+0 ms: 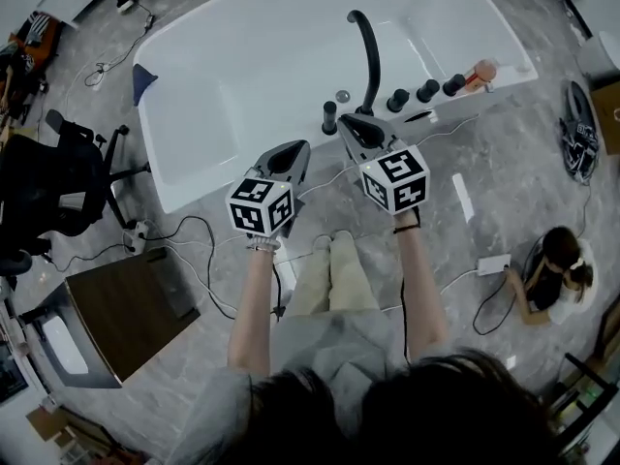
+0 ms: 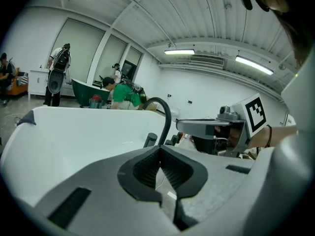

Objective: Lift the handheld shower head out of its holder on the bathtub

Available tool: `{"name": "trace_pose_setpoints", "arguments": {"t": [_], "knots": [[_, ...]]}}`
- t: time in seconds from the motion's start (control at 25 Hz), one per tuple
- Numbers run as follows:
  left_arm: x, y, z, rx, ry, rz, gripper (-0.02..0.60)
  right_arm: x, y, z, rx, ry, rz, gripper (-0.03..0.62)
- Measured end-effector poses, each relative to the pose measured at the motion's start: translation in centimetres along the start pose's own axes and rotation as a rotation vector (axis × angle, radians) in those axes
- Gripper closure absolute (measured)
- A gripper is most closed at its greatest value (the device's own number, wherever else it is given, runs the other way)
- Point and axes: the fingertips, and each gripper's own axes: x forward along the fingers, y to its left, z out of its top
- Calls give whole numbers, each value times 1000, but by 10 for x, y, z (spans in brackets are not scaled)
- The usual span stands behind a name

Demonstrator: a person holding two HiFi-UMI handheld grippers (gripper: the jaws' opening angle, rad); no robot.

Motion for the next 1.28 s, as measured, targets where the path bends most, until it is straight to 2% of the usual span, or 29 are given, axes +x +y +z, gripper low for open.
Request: {"name": "trace_pose_setpoints", "arguments": {"t": [0.16,0.48,0.84,1.28], "knots": [[12,8,-12,-7,11,-14,577,11,-9,-24,-18,35,-4,585],[35,27,-39,-39,25,-26,577,36,-21,-70,39,61,6,502],[51,41,-70,-57,45,-21,577,65,-37,-82,26,35,13,409],[56,50,-87,-77,50,-14,577,88,-36,-101,43,46,29,385]]}}
